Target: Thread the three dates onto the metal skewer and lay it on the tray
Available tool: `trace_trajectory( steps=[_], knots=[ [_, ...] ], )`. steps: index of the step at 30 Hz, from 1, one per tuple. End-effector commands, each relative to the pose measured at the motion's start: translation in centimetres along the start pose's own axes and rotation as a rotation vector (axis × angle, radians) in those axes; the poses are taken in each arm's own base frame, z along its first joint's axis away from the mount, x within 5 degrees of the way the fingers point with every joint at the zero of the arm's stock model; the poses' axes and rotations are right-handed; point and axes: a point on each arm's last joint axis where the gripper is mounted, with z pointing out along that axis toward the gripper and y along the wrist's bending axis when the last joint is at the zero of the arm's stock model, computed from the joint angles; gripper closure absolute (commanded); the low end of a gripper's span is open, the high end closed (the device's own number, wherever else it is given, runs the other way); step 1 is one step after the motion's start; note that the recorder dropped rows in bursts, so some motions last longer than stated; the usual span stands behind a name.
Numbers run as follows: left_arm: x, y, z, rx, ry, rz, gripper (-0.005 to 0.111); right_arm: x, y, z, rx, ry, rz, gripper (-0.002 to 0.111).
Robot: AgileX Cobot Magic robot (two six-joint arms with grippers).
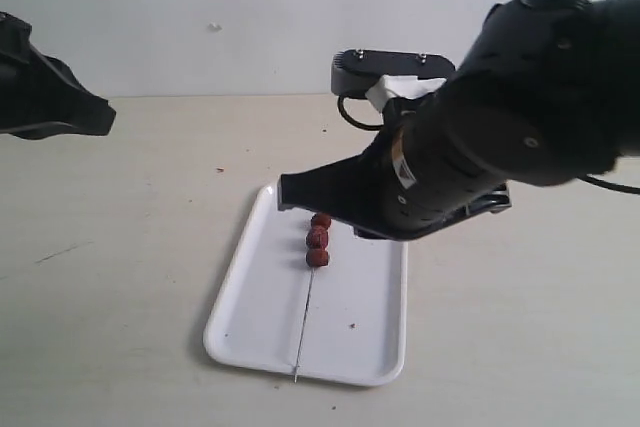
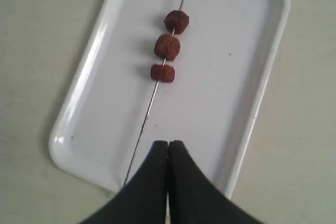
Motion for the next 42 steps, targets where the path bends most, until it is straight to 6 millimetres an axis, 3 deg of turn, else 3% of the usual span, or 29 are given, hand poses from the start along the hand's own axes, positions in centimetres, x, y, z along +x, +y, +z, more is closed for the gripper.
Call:
trace_trajectory(
  steps=[1,7,14,20,22,26,28,30,34,38,42],
  knots=[
    [0.9,-0.7,-3.1,-0.024,-0.11,0.006,0.107,2.1,-0.5,-1.7,0.006,0.008,-0.056,0.108],
    [3.4,-2.0,-6.9,-0.031,-0.208,0.008,0.107,2.5,-0.7,-2.2,0.01,0.022,-0.047,0.108],
    [4.5,-3.0,-10.0,-0.033,-0.284,0.042,0.107,2.4,-0.6,-2.6,-0.014,0.009,-0.035,0.108],
    [4.6,-3.2,-10.8,-0.036,-0.313,0.049,0.107,2.1,-0.4,-3.0,-0.048,-0.027,-0.043,0.108],
    [4.6,-3.2,-10.8,-0.036,-0.313,0.049,0.107,1.8,-0.6,-3.1,-0.02,-0.056,-0.166,0.108],
    [4.6,-3.2,-10.8,-0.037,-0.313,0.051,0.107,0.9,-1.4,-6.1,-0.031,-0.178,-0.289,0.108],
    [4.6,-3.2,-10.8,-0.037,-0.313,0.051,0.107,-0.3,-2.7,-8.2,-0.108,-0.395,-0.297,0.108],
    [4.6,-3.2,-10.8,-0.037,-0.313,0.051,0.107,0.0,-4.8,-9.2,-0.253,-0.575,-0.281,0.108],
    [4.6,-3.2,-10.8,-0.037,-0.313,0.051,0.107,3.8,-12.3,-9.2,-0.171,-0.616,0.037,0.108],
    [4.6,-3.2,-10.8,-0.037,-0.313,0.051,0.107,6.9,-15.4,-10.2,-0.101,-0.703,0.123,0.108],
    [4.6,-3.2,-10.8,-0.037,-0.313,0.051,0.107,11.5,-18.7,-10.9,0.019,-0.86,0.235,0.108]
  ],
)
